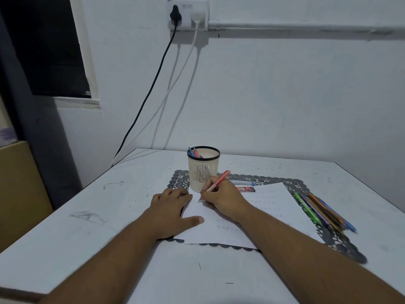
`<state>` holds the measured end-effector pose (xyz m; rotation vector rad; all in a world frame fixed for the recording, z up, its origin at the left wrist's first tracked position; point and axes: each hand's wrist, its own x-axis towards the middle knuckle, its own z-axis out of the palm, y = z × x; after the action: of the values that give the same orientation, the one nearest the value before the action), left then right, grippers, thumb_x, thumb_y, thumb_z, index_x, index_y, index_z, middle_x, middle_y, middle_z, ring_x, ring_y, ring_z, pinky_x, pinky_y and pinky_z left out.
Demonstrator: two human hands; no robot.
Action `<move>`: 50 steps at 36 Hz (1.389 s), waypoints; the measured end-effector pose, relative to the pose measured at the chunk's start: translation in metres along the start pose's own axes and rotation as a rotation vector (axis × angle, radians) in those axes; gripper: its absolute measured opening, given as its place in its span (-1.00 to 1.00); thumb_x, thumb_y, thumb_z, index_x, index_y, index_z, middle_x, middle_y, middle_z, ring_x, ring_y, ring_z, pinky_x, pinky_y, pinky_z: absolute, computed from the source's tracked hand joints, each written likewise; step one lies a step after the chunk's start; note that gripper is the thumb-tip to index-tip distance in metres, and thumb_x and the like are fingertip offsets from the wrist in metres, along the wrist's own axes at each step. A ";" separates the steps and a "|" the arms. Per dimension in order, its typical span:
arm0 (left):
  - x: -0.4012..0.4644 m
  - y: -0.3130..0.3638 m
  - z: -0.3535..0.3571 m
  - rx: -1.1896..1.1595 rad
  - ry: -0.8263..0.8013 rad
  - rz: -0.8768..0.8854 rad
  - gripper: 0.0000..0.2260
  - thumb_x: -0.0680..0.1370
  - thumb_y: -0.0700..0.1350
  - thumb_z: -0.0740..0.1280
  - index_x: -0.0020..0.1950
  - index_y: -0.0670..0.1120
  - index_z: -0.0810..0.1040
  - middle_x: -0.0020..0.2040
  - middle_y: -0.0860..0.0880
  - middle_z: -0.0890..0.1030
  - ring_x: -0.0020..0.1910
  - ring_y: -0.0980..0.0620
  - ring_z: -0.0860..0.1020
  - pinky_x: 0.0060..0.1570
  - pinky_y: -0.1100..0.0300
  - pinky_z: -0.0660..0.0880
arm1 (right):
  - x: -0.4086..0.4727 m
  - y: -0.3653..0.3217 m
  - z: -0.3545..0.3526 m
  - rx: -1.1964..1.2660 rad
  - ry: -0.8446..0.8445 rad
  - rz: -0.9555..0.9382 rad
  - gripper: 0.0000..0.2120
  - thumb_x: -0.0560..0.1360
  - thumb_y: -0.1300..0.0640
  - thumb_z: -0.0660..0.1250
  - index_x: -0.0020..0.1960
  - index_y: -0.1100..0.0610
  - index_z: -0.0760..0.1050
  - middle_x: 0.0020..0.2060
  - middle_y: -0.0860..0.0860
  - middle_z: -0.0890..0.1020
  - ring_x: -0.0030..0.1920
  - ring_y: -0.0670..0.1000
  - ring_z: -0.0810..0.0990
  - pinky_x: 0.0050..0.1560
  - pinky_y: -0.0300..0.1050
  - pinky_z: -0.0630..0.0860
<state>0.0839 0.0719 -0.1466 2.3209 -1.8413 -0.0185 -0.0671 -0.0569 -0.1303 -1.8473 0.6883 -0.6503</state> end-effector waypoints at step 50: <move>0.000 0.001 -0.001 0.012 0.011 0.000 -0.03 0.29 0.59 -0.10 0.58 0.12 0.28 0.58 0.15 0.24 0.54 0.05 0.14 0.49 -0.04 0.10 | -0.006 -0.005 -0.005 0.019 0.047 0.043 -0.97 0.53 0.33 0.41 -0.05 0.25 0.58 -0.19 0.09 0.64 -0.20 0.02 0.60 -0.26 -0.27 0.56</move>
<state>0.0832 0.0719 -0.1458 2.3245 -1.8418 0.0053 -0.0737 -0.0541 -0.1248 -1.7995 0.7481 -0.6723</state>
